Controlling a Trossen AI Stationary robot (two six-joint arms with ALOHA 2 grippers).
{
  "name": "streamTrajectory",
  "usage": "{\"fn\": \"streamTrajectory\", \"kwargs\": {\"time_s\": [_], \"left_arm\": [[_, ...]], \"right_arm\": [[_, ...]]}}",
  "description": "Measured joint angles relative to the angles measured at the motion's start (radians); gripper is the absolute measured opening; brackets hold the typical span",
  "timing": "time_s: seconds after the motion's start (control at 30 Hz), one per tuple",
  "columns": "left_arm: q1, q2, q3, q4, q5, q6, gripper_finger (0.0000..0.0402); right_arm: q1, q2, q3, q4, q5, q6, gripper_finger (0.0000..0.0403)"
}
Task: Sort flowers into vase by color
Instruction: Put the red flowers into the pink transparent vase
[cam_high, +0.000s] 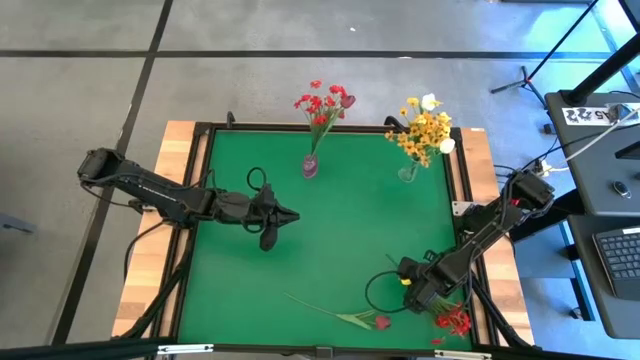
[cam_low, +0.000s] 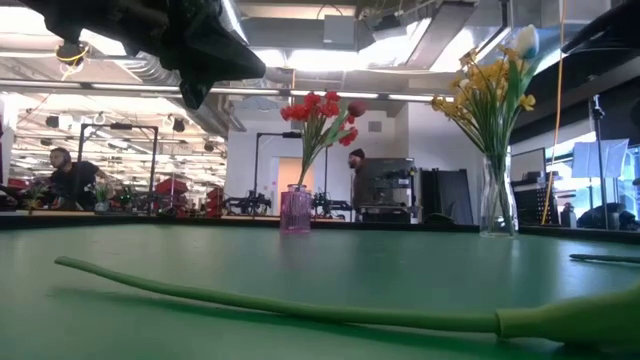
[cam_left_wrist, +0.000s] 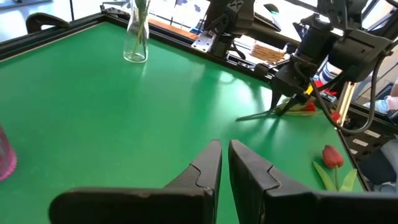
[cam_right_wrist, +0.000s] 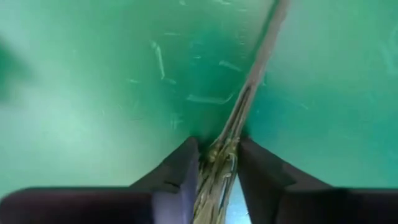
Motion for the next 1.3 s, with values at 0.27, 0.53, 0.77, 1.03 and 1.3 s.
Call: {"fn": "streamTrajectory", "kwargs": {"time_s": [0.27, 0.53, 0.77, 1.03, 1.3], "left_arm": [[0.000, 0.000, 0.000, 0.000, 0.000, -0.001, 0.0027], [-0.014, 0.000, 0.000, 0.120, 0.016, 0.070, 0.0027], [-0.035, 0.000, 0.022, 0.207, 0.017, 0.129, 0.0029], [-0.034, 0.058, 0.103, 0.195, 0.018, 0.213, 0.0062], [-0.017, 0.247, 0.332, 0.000, 0.091, 0.265, 0.0114]], "right_arm": [[-0.048, -0.002, 0.003, -0.029, -0.001, -0.029, 0.0023], [-0.149, 0.003, 0.075, -0.047, 0.078, -0.249, 0.0029], [-0.240, 0.002, 0.220, -0.121, 0.184, -0.447, 0.0021], [-0.326, 0.001, 0.404, -0.116, 0.405, -0.713, 0.0018], [-0.362, 0.001, 0.458, -0.127, 0.487, -0.819, 0.0020]]}}
